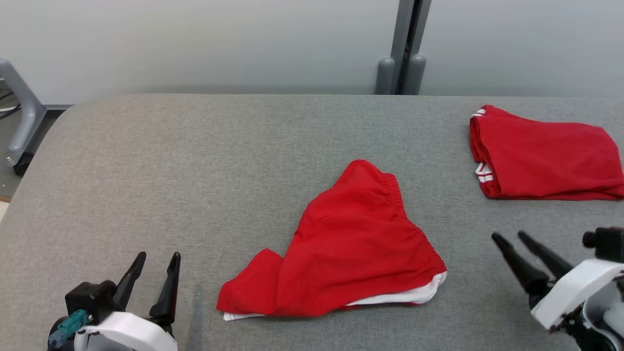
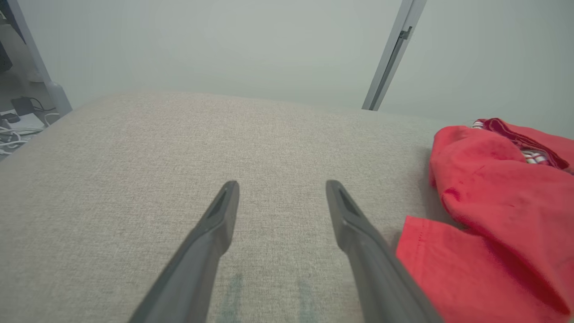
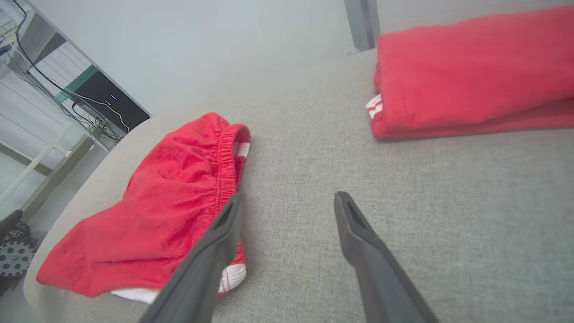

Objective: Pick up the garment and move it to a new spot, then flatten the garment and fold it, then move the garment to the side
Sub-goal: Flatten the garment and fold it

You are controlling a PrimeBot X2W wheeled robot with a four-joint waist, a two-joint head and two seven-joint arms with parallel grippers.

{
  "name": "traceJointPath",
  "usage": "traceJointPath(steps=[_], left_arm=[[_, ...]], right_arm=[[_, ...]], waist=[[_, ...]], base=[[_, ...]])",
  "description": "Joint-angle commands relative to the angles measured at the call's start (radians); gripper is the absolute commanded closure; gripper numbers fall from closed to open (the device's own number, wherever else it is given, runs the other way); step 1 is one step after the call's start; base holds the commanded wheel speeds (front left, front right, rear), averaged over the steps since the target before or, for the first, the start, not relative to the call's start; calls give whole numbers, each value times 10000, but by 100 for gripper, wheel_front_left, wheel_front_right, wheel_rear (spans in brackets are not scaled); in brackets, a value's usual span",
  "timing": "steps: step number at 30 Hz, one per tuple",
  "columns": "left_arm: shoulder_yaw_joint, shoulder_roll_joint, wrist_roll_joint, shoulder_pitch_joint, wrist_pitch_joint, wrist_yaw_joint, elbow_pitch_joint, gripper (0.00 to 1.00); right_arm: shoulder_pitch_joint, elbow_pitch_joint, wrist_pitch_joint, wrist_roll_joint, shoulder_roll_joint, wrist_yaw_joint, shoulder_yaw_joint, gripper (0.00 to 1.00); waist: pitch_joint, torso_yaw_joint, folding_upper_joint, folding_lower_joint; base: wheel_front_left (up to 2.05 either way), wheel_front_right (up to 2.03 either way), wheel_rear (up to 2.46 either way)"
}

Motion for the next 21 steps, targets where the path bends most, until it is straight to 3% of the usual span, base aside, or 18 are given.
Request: traceJointPath(steps=[1, 5, 12, 15, 21], left_arm=[[16, 109, -17, 139, 33, 68, -104, 0], [-1, 187, -22, 184, 208, 161, -534, 0], [-379, 535, -92, 611, 1138, 75, -1536, 0], [-562, 670, -211, 854, 1652, 28, -1813, 0], [-1147, 1011, -859, 1195, 2736, -123, -2445, 0]], right_arm=[[82, -145, -241, -366, -57, 7, -257, 0], [255, -324, -524, -1446, 318, 7, -1355, 0], [1611, -1535, -541, -4026, 2159, 7, -4606, 0], [2131, -1901, -545, -4816, 2697, 7, -5106, 0], [2490, -2059, -547, -5551, 3075, 7, -5422, 0]], waist=[[30, -99, 0, 0], [53, -193, 0, 0], [85, -120, 0, 0], [136, -40, 0, 0], [211, 67, 0, 0]], base=[[0, 0, 0], [0, 0, 0], [0, 0, 0], [0, 0, 0], [0, 0, 0]])
